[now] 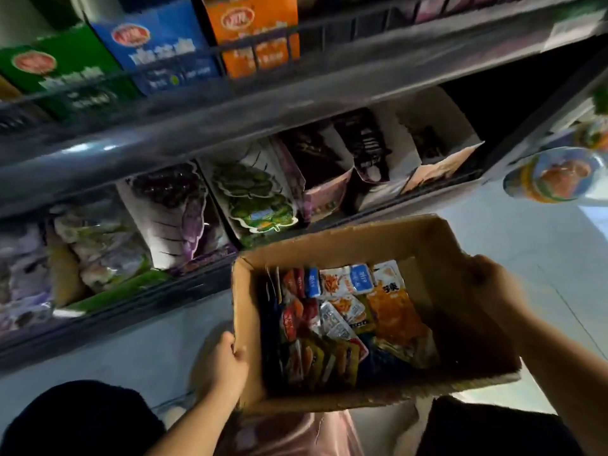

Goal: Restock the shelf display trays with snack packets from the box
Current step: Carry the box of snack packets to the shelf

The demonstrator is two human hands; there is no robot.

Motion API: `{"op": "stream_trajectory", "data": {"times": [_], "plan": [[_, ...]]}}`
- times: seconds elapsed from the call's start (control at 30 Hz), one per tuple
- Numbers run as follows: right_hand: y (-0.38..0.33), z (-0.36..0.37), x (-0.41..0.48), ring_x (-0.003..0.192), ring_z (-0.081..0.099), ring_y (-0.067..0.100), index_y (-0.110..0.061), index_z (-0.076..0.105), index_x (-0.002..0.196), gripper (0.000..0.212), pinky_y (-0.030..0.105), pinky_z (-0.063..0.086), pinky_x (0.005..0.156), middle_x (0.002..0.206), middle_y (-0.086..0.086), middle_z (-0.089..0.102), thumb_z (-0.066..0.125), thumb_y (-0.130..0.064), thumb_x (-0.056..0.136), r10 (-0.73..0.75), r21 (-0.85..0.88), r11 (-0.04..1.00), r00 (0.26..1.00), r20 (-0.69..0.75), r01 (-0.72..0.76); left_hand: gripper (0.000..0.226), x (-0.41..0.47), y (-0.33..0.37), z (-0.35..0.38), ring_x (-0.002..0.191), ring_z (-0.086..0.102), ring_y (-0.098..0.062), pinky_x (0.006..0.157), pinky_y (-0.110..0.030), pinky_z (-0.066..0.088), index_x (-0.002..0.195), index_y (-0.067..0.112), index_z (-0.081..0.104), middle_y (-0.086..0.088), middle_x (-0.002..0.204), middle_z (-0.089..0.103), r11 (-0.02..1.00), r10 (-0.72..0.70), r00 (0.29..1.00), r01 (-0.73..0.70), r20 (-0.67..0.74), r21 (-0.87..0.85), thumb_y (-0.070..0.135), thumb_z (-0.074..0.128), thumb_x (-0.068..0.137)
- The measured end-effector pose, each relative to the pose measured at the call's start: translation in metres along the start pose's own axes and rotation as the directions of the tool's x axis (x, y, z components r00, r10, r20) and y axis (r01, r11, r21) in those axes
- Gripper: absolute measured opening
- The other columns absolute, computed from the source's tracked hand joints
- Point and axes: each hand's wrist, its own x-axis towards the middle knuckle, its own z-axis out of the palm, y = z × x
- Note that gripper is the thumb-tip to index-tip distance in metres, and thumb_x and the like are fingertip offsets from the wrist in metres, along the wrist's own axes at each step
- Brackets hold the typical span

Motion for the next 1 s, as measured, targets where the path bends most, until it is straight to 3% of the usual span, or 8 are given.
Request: {"op": "stream_trajectory", "data": {"times": [0.1, 0.2, 0.3, 0.4, 0.57, 0.67, 0.8, 1.0], "plan": [[-0.005, 0.029, 0.012, 0.094, 0.060, 0.037, -0.002, 0.061, 0.101, 0.020, 0.032, 0.035, 0.067, 0.095, 0.025, 0.064, 0.056, -0.004, 0.081, 0.004, 0.000, 1.000, 0.999, 0.043, -0.004, 0.023, 0.021, -0.010, 0.022, 0.071, 0.048, -0.024, 0.059, -0.028, 0.035, 0.073, 0.013, 0.032, -0.004, 0.067, 0.044, 0.999, -0.042, 0.999, 0.043, 0.018, -0.017, 0.012, 0.044, 0.092], [-0.010, 0.057, 0.025, 0.098, 0.060, 0.037, -0.001, 0.061, 0.107, 0.039, 0.034, 0.040, 0.071, 0.101, 0.025, 0.065, 0.051, -0.016, 0.072, -0.003, -0.014, 1.000, 0.996, 0.085, 0.004, 0.011, 0.033, -0.019, 0.036, 0.083, 0.058, -0.025, 0.067, -0.032, 0.046, 0.086, 0.013, 0.037, -0.005, 0.081, 0.051, 0.996, -0.094, 0.994, 0.093, 0.062, 0.011, 0.014, 0.045, 0.093], [-0.008, 0.082, 0.034, 0.104, 0.058, 0.039, -0.001, 0.058, 0.115, 0.033, 0.037, 0.043, 0.080, 0.109, 0.024, 0.064, 0.055, 0.002, 0.082, 0.074, -0.022, 0.997, 0.996, 0.049, -0.073, 0.013, 0.040, -0.021, 0.044, 0.092, 0.060, -0.023, 0.065, -0.026, 0.042, 0.087, 0.015, 0.034, -0.007, 0.096, 0.059, 0.989, -0.131, 0.987, 0.124, 0.098, 0.075, 0.018, 0.045, 0.093], [-0.007, 0.096, 0.039, 0.105, 0.057, 0.040, -0.001, 0.058, 0.115, 0.032, 0.039, 0.043, 0.083, 0.111, 0.023, 0.063, 0.054, 0.003, 0.083, 0.113, 0.018, 0.993, 0.993, 0.022, -0.113, 0.009, 0.044, -0.023, 0.052, 0.096, 0.059, -0.025, 0.066, -0.026, 0.040, 0.095, 0.013, 0.040, -0.010, 0.104, 0.060, 0.991, -0.130, 0.987, 0.127, 0.091, 0.039, 0.017, 0.048, 0.092], [-0.013, 0.102, 0.052, 0.104, 0.056, 0.041, -0.004, 0.058, 0.116, 0.035, 0.039, 0.042, 0.083, 0.112, 0.024, 0.062, 0.048, 0.005, 0.084, 0.098, 0.036, 0.995, 0.995, -0.006, -0.098, 0.037, 0.064, -0.018, 0.050, 0.084, 0.061, -0.031, 0.065, -0.035, 0.046, 0.128, 0.009, 0.039, -0.016, 0.098, 0.062, 0.993, -0.086, 0.994, 0.080, -0.072, -0.089, 0.022, 0.045, 0.094], [-0.015, 0.110, 0.054, 0.101, 0.057, 0.040, -0.006, 0.057, 0.116, 0.031, 0.035, 0.039, 0.076, 0.110, 0.023, 0.062, 0.048, 0.000, 0.087, 0.073, -0.003, 0.997, 0.997, 0.021, -0.073, 0.038, 0.071, -0.019, 0.045, 0.078, 0.059, -0.030, 0.059, -0.033, 0.042, 0.131, 0.011, 0.036, -0.015, 0.095, 0.062, 0.997, -0.065, 0.990, 0.058, -0.122, -0.057, 0.021, 0.041, 0.095], [-0.027, 0.119, 0.052, 0.097, 0.058, 0.038, -0.005, 0.053, 0.116, 0.030, 0.031, 0.038, 0.071, 0.107, 0.023, 0.062, 0.048, 0.000, 0.087, 0.038, -0.080, 0.996, 0.992, 0.121, -0.028, 0.036, 0.069, -0.025, 0.035, 0.073, 0.055, -0.027, 0.052, -0.028, 0.033, 0.132, 0.009, 0.037, -0.014, 0.094, 0.061, 0.989, -0.141, 0.979, 0.134, -0.145, -0.057, 0.015, 0.038, 0.096], [-0.052, 0.143, 0.031, 0.104, 0.056, 0.034, -0.003, 0.046, 0.120, 0.032, 0.027, 0.032, 0.070, 0.114, 0.022, 0.058, 0.044, 0.002, 0.089, 0.000, -0.165, 0.985, 0.971, 0.238, 0.040, 0.034, 0.070, -0.043, 0.009, 0.099, 0.054, -0.042, 0.068, -0.038, 0.033, 0.126, -0.001, 0.041, -0.029, 0.107, 0.058, 0.945, -0.269, 0.949, 0.227, -0.166, -0.234, 0.001, 0.040, 0.092]]}}
